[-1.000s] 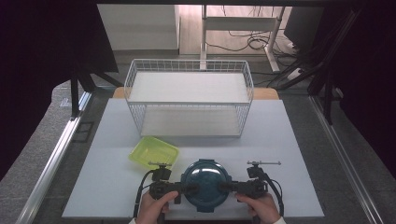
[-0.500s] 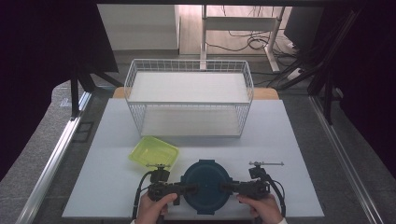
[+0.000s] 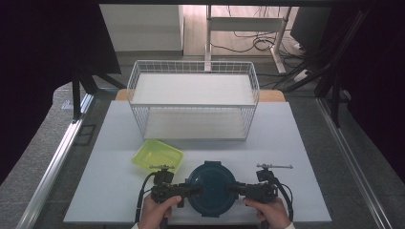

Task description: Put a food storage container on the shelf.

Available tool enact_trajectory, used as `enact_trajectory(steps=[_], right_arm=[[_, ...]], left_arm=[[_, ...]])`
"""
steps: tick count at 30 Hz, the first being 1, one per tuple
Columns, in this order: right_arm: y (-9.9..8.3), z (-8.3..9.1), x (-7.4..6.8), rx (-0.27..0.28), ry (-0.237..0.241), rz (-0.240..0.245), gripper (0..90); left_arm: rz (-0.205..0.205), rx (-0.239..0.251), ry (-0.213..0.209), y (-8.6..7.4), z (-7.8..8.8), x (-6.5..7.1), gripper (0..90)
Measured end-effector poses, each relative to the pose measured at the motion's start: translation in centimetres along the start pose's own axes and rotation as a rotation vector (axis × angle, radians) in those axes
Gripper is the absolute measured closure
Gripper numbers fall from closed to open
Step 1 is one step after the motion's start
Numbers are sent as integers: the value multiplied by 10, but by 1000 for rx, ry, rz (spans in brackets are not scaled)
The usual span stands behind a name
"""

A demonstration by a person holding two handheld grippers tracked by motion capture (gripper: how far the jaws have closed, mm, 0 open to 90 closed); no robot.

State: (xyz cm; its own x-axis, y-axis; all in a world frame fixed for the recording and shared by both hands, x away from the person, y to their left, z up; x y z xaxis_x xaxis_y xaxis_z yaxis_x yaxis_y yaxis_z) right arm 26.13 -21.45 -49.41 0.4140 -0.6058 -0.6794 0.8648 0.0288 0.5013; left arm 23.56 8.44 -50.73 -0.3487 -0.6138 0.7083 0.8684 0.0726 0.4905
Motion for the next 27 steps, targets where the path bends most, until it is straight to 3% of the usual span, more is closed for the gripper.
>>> enact_trajectory(steps=[8, 17, 27], right_arm=[[1, 1, -1, 8, -6, 5, 423], [10, 3, -8, 16, -10, 44, 424], [24, 3, -15, 27, -2, 72, 423]], left_arm=[[-7, 4, -6, 3, 0, 1, 348], [-16, 19, -8, 8, 5, 2, 348], [-39, 36, -5, 22, 12, 7, 349]])
Point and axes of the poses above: each handheld gripper's, and its own axes: z roughly backward along the jaws, y roughly out of its top, x roughly to its right, the point moved 1 cm from there along -z, roughly forward along the jaws, and after that the axes turned 2 degrees about x, right-handed, at the moved point
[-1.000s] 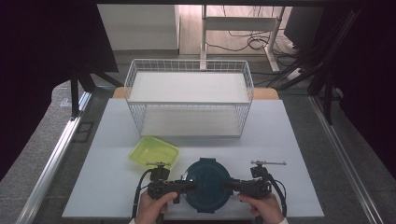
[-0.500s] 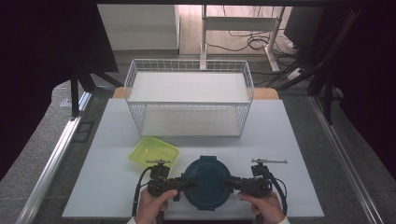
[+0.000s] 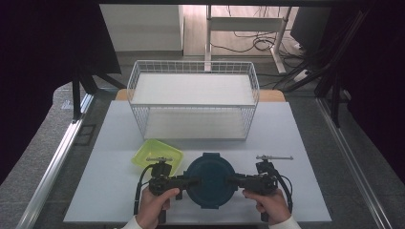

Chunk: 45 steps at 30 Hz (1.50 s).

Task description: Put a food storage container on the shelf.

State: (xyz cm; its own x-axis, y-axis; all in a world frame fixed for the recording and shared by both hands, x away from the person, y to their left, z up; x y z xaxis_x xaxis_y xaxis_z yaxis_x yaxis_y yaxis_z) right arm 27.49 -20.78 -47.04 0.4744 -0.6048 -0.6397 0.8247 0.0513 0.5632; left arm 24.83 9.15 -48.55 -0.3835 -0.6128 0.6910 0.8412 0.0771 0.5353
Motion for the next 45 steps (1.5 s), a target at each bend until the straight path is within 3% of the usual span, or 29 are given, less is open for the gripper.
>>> enact_trajectory(steps=[7, 22, 36, 45], right_arm=[[17, 0, -8, 13, 2, 30, 424], [49, 1, -16, 45, 16, 42, 424], [89, -4, -35, 83, 23, 72, 424], [109, -9, -46, 94, 32, 93, 424]], left_arm=[[-20, 10, -1, 16, 8, 3, 351], [-51, 34, 5, 51, 18, 9, 356], [-80, 77, 17, 93, 40, 12, 354], [-101, 103, 21, 109, 50, 13, 354]])
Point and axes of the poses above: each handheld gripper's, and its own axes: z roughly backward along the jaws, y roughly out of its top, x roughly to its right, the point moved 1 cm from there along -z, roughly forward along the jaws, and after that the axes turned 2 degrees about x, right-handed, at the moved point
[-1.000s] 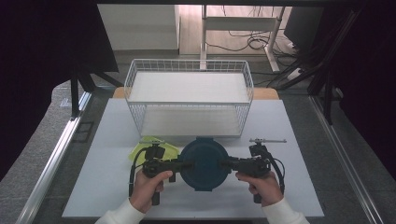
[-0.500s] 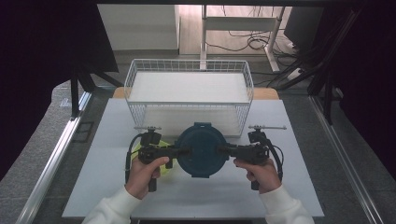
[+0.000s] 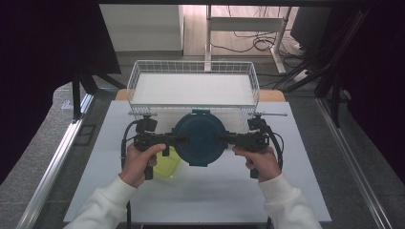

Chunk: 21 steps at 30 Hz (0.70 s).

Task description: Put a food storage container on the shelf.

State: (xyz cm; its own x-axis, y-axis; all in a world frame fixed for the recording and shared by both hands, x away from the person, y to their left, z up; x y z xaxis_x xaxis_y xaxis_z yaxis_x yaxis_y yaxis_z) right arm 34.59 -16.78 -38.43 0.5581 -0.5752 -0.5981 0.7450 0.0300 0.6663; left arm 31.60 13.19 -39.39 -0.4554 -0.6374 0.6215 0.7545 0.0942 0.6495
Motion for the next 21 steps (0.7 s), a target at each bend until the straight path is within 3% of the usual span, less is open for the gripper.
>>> enact_trajectory(steps=[21], right_arm=[[39, 2, -17, 20, 0, 35, 424]], left_arm=[[-22, 43, -2, 38, 14, 8, 353]])
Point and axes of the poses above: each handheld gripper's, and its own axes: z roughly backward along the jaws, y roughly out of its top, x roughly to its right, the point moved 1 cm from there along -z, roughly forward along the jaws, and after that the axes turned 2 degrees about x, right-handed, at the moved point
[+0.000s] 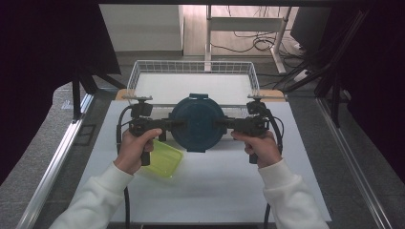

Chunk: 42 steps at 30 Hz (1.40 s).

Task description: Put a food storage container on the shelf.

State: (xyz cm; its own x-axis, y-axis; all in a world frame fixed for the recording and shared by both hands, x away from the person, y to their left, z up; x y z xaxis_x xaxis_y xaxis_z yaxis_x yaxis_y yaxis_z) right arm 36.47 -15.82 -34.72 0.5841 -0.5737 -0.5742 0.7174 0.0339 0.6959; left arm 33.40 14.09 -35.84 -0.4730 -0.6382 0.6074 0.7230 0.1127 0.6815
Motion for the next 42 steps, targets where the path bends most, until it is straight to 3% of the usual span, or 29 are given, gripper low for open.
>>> enact_trajectory(steps=[42], right_arm=[[74, -5, -14, 39, -4, 30, 428]], left_arm=[[-30, 23, -16, 79, 9, 0, 353]])
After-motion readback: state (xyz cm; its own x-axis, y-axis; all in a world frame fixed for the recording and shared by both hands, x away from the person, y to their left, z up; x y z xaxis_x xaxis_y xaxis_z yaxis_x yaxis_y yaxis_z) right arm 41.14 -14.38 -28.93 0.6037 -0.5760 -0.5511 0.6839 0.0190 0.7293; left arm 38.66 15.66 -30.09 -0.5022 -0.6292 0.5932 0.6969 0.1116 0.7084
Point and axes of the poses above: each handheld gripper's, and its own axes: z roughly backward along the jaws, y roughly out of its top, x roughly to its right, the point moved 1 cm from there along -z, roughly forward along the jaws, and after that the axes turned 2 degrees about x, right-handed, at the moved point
